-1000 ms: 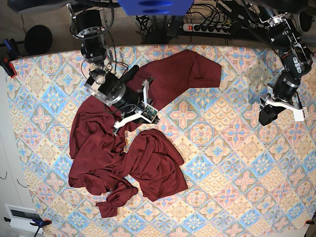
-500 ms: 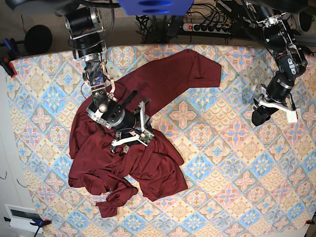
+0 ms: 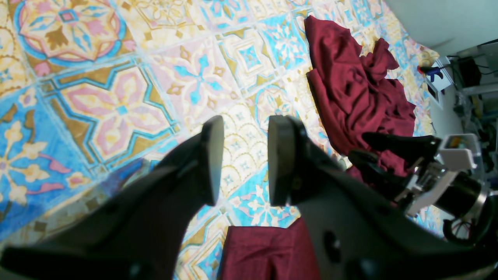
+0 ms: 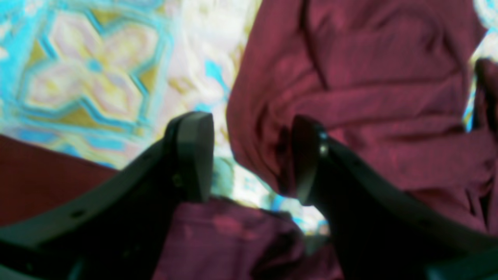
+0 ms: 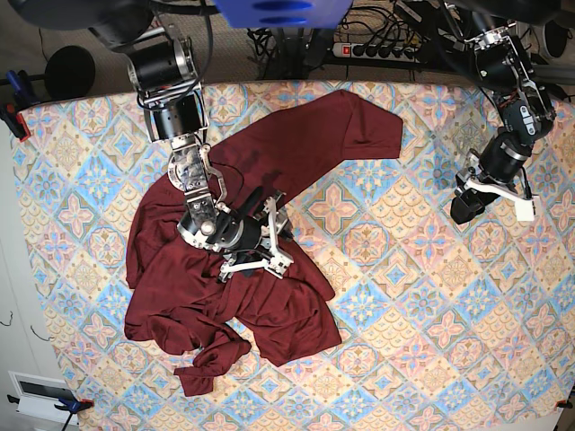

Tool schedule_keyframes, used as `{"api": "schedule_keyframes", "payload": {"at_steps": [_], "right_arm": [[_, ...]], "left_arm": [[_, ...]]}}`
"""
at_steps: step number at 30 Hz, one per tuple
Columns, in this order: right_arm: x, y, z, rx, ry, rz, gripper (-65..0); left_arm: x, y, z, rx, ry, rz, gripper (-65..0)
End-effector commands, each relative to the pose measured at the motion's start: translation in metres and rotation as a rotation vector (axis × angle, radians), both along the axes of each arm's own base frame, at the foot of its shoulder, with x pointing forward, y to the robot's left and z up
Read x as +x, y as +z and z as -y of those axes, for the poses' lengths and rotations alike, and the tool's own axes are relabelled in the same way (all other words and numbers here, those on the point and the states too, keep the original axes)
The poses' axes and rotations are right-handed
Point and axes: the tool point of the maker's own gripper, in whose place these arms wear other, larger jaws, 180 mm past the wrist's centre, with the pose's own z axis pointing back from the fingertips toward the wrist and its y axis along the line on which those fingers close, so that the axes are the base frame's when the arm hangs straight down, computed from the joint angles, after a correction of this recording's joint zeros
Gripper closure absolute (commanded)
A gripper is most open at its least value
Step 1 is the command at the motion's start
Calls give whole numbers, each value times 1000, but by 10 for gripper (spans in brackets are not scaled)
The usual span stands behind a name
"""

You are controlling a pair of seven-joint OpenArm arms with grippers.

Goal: Layout the t-shirt on the table in an organized manner, then fold the t-shirt properly
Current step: 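Lower the right gripper onto the bunched shirt center and grasp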

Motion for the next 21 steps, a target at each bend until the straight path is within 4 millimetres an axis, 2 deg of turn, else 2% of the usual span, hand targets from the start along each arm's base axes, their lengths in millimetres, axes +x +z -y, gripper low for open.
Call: {"api": "schedule_keyframes", "payload": {"at_steps": [1,3,8,12,16,21], "right_arm": [[23,29,-6,43,-1,76,-310],[28,29,-6,49,-1,73,-310],[23,10,-7,75,-1,28,-310],[21,8,-9,77,1,23,-310],[14,7,-29,77,50,17,-310],[8,6,-43,77,85,13,-310]], "left_arm": [[5,13,-2,10,-3,45,-194],[5,13,-2,10,-3,45,-194],[5,13,-2,10,-3,45,-194],[5,13,-2,10,-3,45,-194],[5,13,-2,10,-3,45,-194],[5,13,-2,10,-3,45,-194]]}}
